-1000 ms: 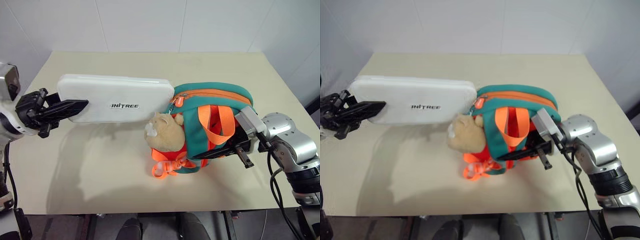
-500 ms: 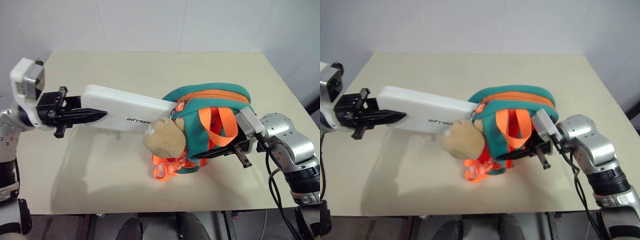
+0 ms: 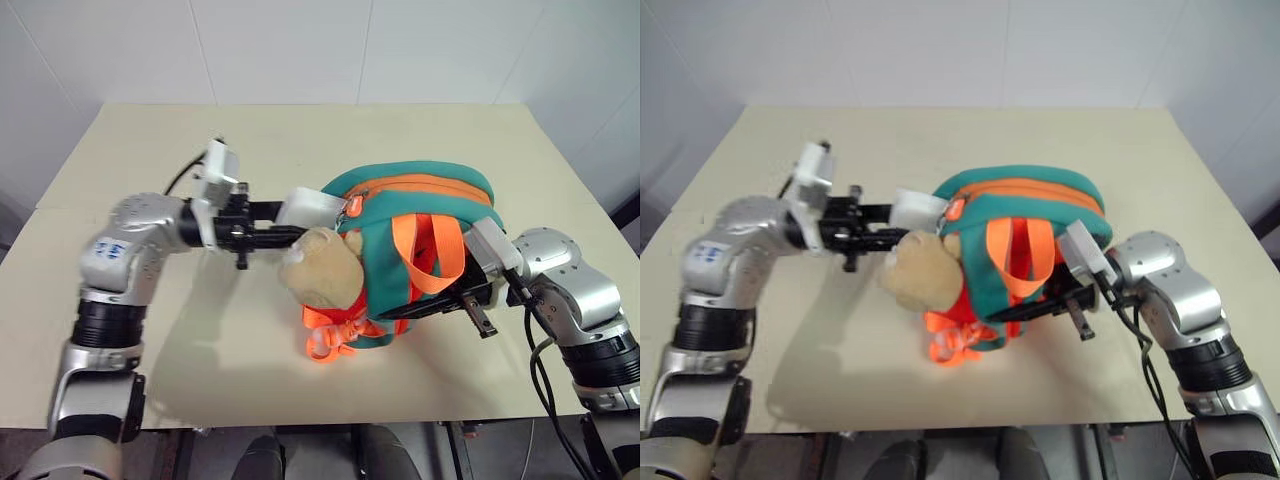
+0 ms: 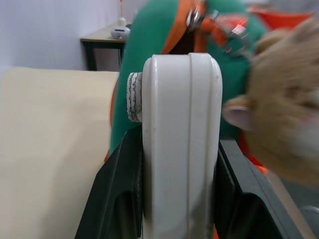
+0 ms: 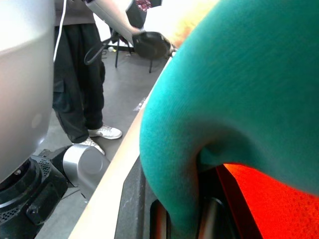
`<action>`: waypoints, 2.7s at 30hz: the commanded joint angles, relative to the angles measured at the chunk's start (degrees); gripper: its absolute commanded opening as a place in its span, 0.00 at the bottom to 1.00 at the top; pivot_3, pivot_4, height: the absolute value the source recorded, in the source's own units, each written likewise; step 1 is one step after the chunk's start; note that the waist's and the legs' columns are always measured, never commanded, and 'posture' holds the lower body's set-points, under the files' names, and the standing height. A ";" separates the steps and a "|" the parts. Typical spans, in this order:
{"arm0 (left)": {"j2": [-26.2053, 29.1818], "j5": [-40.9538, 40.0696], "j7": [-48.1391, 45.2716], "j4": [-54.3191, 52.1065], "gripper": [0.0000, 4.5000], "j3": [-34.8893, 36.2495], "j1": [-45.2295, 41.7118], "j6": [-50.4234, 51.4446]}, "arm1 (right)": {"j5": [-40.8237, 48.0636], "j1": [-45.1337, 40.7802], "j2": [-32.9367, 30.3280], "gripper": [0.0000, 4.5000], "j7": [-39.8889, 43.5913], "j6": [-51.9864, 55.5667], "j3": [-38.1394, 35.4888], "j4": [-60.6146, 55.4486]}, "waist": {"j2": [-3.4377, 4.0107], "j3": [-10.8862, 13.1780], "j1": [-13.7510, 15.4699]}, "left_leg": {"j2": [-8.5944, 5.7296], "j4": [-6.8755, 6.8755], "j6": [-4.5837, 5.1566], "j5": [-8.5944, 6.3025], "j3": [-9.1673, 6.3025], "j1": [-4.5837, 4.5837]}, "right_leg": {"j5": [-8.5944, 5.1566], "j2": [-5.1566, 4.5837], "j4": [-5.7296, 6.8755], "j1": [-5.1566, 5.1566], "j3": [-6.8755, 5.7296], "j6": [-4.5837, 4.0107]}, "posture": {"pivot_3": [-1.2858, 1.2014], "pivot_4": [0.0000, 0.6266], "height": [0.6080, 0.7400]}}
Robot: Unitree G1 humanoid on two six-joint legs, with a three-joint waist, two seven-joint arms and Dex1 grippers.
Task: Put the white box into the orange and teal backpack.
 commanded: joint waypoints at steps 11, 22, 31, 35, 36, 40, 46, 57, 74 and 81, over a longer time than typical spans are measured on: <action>-7.27 6.45 3.46 2.53 0.37 -7.56 -5.35 2.04 | -0.28 1.53 0.91 0.12 -0.92 1.40 -2.55 -3.96 | 0.00 0.00 0.23 | -0.01 0.09 0.00 0.00 -0.01 0.01 | 0.01 0.00 0.01 0.03 0.01 0.02 | 0.52 0.24 1.00; -4.57 3.93 3.61 -1.64 1.00 -4.13 -7.81 6.37 | -1.78 1.23 1.37 0.12 -1.39 1.45 -2.67 -3.59 | 0.00 0.00 0.01 | -0.01 0.10 0.00 0.00 -0.01 0.01 | 0.01 0.01 0.05 0.03 0.01 0.03 | 0.52 0.24 1.00; 0.68 1.86 0.07 -7.30 1.00 -3.78 -6.18 10.02 | -2.68 1.00 1.82 0.12 -1.46 1.39 -2.54 -3.14 | 0.00 0.00 -0.07 | 0.00 0.06 -0.02 0.01 -0.01 0.01 | 0.01 0.02 0.03 0.03 0.02 0.03 | 0.52 0.24 1.00; 1.95 -2.22 -1.00 -7.76 1.00 -0.93 -5.52 13.12 | -2.98 0.99 1.93 0.12 -1.49 1.43 -2.58 -3.09 | 0.00 0.00 -0.11 | 0.00 0.05 0.00 0.00 -0.01 0.01 | 0.01 0.02 0.02 0.03 0.02 0.03 | 0.52 0.24 1.00; 2.51 -2.51 -1.33 -7.85 1.00 -0.73 -5.28 13.50 | -2.99 1.02 1.92 0.12 -1.51 1.47 -2.63 -3.14 | 0.00 0.00 -0.09 | 0.01 0.05 0.00 0.00 -0.01 0.01 | 0.01 0.03 0.03 0.03 0.02 0.03 | 0.52 0.24 1.00; 4.60 -2.68 -2.85 -5.08 1.00 2.25 -3.97 10.25 | -3.22 1.39 1.67 0.12 -1.65 1.63 -2.81 -3.45 | 0.00 0.00 -0.12 | 0.01 0.05 0.00 0.00 -0.01 0.01 | 0.01 0.03 0.04 0.03 0.02 0.02 | 0.52 0.24 1.00; 8.68 -3.37 -5.13 -3.52 1.00 6.38 -1.07 8.71 | -3.29 2.11 1.22 0.12 -2.16 2.05 -2.99 -4.35 | 0.00 0.00 -0.08 | 0.01 0.07 -0.01 0.01 -0.01 0.02 | 0.01 0.03 0.05 0.03 0.02 0.02 | 0.52 0.24 1.00; 14.14 -20.07 6.25 -22.43 1.00 21.96 7.81 21.22 | -4.40 2.72 1.54 0.12 -4.37 3.11 -3.19 -4.53 | 0.00 0.00 -0.09 | 0.03 0.06 0.13 -0.07 -0.02 0.03 | 0.01 0.00 0.06 0.04 0.02 0.02 | 0.52 0.24 1.00; 22.02 -39.92 31.13 -37.91 1.00 18.66 11.24 31.71 | -7.81 -2.68 5.21 0.12 -2.50 0.45 -2.25 3.09 | 0.01 0.01 -0.10 | 0.03 0.20 0.13 -0.07 -0.09 0.38 | 0.02 0.10 -0.07 0.42 0.08 0.00 | 0.52 0.24 1.00; 21.37 -38.17 34.86 -36.90 1.00 12.78 7.87 31.36 | -8.77 -3.22 6.53 0.12 -2.54 0.28 -2.15 3.73 | 0.01 0.01 -0.18 | 0.06 0.14 0.13 -0.07 -0.10 0.36 | 0.02 0.14 -0.13 0.41 0.09 0.00 | 0.52 0.24 1.00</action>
